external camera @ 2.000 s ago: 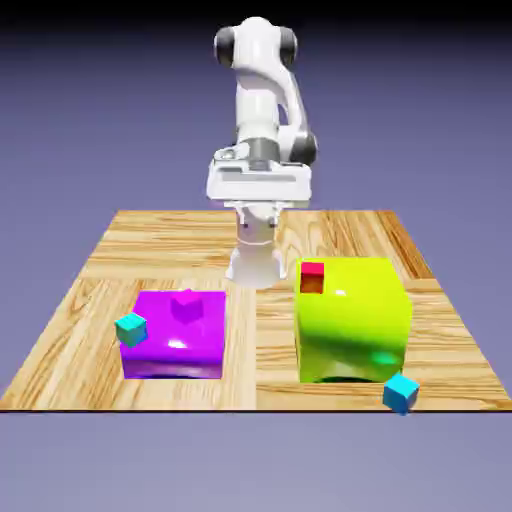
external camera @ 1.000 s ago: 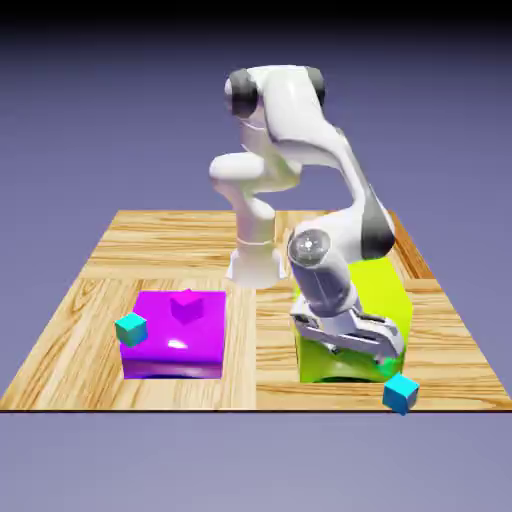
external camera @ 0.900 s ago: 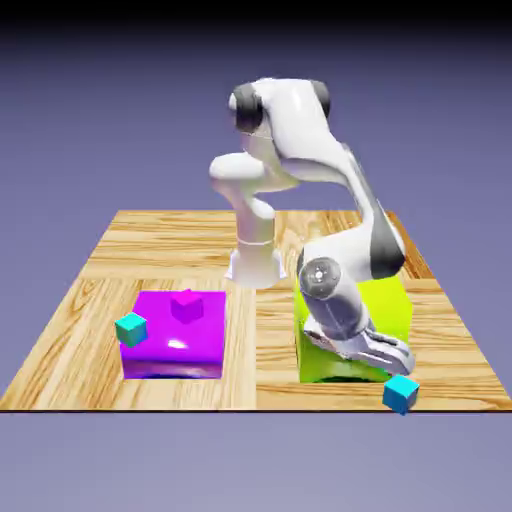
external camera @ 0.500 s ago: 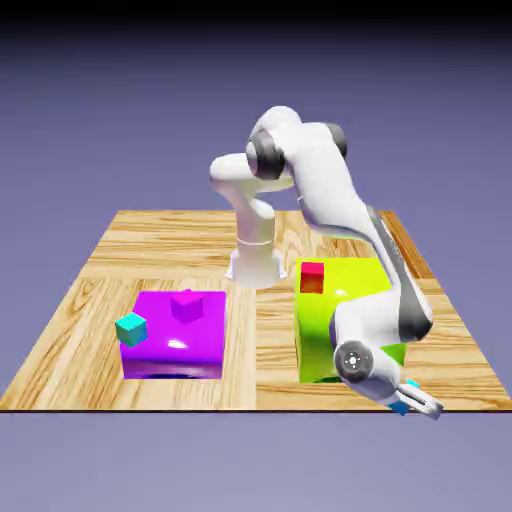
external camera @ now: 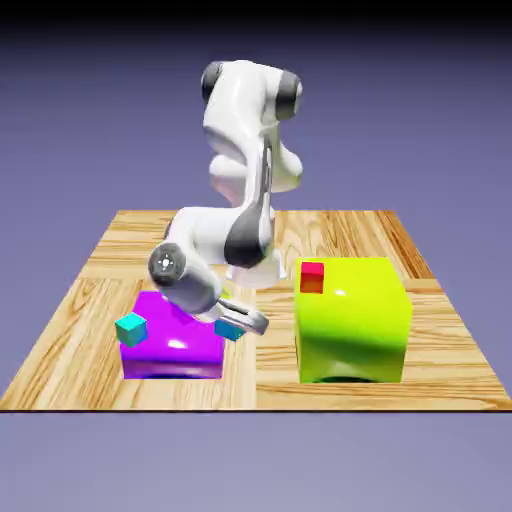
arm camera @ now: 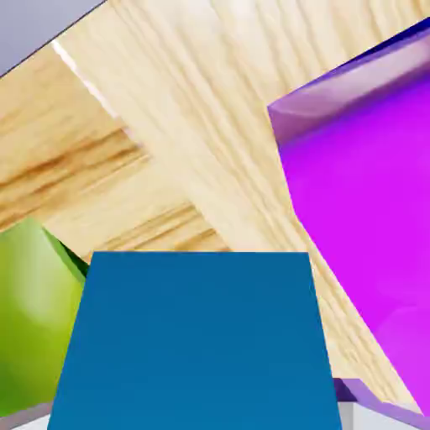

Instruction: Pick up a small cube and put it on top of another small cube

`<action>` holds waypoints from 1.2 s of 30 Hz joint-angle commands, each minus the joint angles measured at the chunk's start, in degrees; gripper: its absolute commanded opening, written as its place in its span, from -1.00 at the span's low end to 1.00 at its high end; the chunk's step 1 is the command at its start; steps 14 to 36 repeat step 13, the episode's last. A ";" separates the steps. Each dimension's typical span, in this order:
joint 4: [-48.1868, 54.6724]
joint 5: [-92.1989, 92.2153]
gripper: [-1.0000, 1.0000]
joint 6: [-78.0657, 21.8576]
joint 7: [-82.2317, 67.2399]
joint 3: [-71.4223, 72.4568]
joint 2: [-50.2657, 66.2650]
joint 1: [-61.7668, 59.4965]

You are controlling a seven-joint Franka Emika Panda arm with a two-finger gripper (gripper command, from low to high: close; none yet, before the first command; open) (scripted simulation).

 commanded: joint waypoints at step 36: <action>-9.78 -5.02 1.00 1.85 -6.88 -4.27 -5.19 -2.14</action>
